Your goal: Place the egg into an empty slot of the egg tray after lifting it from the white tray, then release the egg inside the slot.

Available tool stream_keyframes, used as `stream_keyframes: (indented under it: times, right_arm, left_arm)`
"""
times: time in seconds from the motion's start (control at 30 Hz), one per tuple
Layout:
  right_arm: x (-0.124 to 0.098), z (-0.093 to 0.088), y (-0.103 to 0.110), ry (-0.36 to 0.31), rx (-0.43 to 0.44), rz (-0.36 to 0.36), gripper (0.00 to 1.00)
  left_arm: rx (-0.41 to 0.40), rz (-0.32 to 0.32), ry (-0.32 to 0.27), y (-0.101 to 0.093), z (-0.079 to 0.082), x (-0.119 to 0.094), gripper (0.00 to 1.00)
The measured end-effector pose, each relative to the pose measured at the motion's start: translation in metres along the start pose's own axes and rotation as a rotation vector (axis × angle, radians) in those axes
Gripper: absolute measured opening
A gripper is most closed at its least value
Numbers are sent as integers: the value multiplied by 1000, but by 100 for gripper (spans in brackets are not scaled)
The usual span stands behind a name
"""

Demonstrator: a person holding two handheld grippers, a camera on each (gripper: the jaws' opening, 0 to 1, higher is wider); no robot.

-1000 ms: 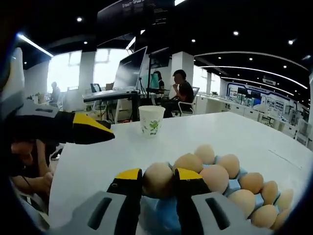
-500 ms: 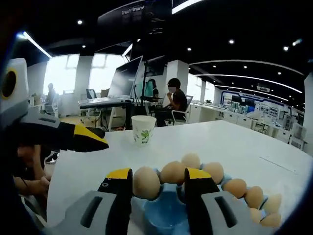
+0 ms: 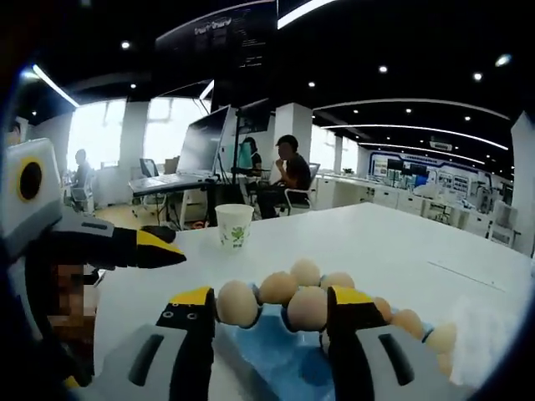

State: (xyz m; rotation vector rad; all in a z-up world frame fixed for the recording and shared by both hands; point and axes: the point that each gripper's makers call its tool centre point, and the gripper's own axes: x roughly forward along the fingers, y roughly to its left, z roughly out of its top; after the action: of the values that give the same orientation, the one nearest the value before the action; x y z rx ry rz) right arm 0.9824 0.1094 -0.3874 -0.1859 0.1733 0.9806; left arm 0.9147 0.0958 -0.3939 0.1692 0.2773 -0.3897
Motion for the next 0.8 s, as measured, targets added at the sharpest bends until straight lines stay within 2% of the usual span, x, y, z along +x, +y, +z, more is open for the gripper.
stream_keyframes:
  times: [0.8]
  right_arm:
    - [-29,-11,-31,20,30,-101,59]
  left_arm:
    - [7,-8,-15,-5,7,-1,99]
